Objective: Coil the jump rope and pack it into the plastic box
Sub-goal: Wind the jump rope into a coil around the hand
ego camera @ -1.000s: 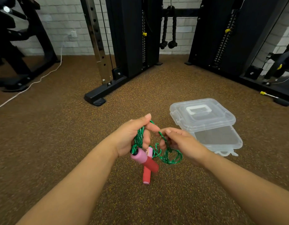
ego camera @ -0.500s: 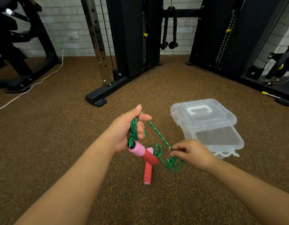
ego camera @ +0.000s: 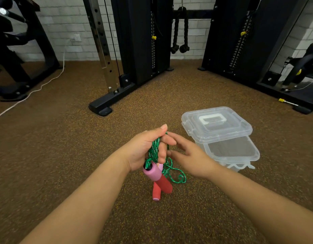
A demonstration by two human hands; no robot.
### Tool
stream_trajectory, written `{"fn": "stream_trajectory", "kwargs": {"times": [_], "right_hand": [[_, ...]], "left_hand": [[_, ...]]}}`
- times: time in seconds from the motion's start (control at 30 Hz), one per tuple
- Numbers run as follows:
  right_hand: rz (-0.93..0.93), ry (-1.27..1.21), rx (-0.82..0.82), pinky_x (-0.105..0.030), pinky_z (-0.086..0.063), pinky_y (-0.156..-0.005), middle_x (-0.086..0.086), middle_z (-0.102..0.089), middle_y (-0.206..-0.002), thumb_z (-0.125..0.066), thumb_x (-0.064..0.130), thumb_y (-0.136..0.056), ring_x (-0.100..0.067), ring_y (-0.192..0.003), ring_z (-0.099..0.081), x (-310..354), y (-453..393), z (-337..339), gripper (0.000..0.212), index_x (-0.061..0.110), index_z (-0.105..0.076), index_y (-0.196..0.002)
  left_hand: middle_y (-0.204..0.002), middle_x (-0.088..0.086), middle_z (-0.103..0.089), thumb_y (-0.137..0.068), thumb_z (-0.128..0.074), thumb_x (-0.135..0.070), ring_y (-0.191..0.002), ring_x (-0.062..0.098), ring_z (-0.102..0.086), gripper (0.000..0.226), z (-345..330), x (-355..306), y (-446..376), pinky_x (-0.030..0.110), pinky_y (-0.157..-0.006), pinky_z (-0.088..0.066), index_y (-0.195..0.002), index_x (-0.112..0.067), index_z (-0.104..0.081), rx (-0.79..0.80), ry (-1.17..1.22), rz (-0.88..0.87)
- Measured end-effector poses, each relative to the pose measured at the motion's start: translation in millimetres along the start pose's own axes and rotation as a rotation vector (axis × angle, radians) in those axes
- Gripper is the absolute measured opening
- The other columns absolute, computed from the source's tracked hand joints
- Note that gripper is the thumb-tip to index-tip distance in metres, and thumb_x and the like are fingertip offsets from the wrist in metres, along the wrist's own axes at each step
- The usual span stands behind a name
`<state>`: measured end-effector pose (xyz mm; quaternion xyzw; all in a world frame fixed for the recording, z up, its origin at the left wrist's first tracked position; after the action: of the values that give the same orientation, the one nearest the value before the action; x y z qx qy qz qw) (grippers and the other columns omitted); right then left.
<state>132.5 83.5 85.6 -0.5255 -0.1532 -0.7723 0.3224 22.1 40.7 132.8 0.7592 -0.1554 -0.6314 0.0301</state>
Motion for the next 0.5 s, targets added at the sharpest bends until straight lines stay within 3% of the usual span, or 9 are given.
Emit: {"fn": "stream_trajectory", "kwargs": {"times": [0.1, 0.17, 0.23, 0.33, 0.4, 0.5], "right_hand": [[0.032, -0.122, 0.039, -0.057, -0.044, -0.093, -0.005, -0.066, -0.090, -0.048, 0.025, -0.095, -0.027, -0.089, -0.059, 6.3, -8.5, -14.0, 0.016, 0.031, -0.063, -0.093], [-0.003, -0.152, -0.046, -0.046, -0.048, -0.082, -0.004, -0.063, -0.075, -0.048, 0.022, -0.097, -0.025, -0.073, -0.055, 0.5, -7.0, -8.0, 0.020, 0.024, -0.065, -0.087], [-0.050, -0.110, -0.151, -0.035, -0.042, -0.067, 0.007, -0.058, -0.060, -0.046, 0.020, -0.098, -0.018, -0.064, -0.051, -10.0, -0.9, 2.1, 0.025, 0.029, -0.067, -0.086], [-0.061, 0.270, -0.054, -0.030, -0.042, -0.062, 0.013, -0.050, -0.063, -0.041, 0.029, -0.100, -0.009, -0.062, -0.050, -16.7, 11.0, -0.9, 0.025, 0.034, -0.059, -0.084], [-0.051, 0.566, 0.116, -0.033, -0.042, -0.068, 0.014, -0.048, -0.071, -0.034, 0.036, -0.101, -0.014, -0.071, -0.052, -14.0, 19.1, -15.3, 0.026, 0.034, -0.046, -0.077], [0.005, 0.759, 0.189, -0.034, -0.034, -0.065, 0.003, -0.053, -0.081, -0.029, 0.041, -0.100, -0.023, -0.077, -0.052, 5.5, 26.5, -29.2, 0.027, 0.025, -0.040, -0.081]], "left_hand": [[-0.037, 0.001, -0.052, -0.088, -0.047, -0.040, -0.033, 0.014, -0.049, 0.045, -1.8, 0.2, 1.3, 0.021, -0.042, -0.043, -0.060, -0.014, -0.070, 0.008, 0.035, 0.000], [-0.036, 0.001, -0.050, -0.093, -0.043, -0.037, -0.031, 0.013, -0.047, 0.050, 3.7, -0.7, 1.8, 0.018, -0.040, -0.041, -0.057, -0.014, -0.069, -0.025, 0.110, 0.000], [-0.036, -0.001, -0.050, -0.095, -0.043, -0.038, -0.030, 0.012, -0.047, 0.052, 10.4, -2.7, 2.4, 0.017, -0.038, -0.040, -0.057, -0.014, -0.069, -0.061, 0.215, -0.006], [-0.042, -0.002, -0.057, -0.096, -0.043, -0.038, -0.037, 0.011, -0.054, 0.047, 17.2, -5.6, 1.7, 0.018, -0.042, -0.046, -0.073, -0.013, -0.074, -0.100, 0.322, -0.042], [-0.049, -0.003, -0.063, -0.097, -0.041, -0.037, -0.045, 0.011, -0.062, 0.042, 17.1, -5.0, 0.2, 0.019, -0.049, -0.050, -0.093, -0.010, -0.072, -0.113, 0.316, -0.064], [-0.070, 0.001, -0.074, -0.098, -0.039, -0.036, -0.065, 0.012, -0.070, 0.043, 14.4, -4.5, -2.4, 0.023, -0.065, -0.055, -0.116, -0.006, -0.064, -0.122, 0.285, -0.089]]}}
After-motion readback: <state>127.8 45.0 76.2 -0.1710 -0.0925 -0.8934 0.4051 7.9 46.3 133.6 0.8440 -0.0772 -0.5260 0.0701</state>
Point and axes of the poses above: each hand's wrist, its own y-axis away from the middle knuckle, its own z-axis out of the back of the hand, x = y × z, the point moved 6 cm from there along -y, towards the middle knuckle
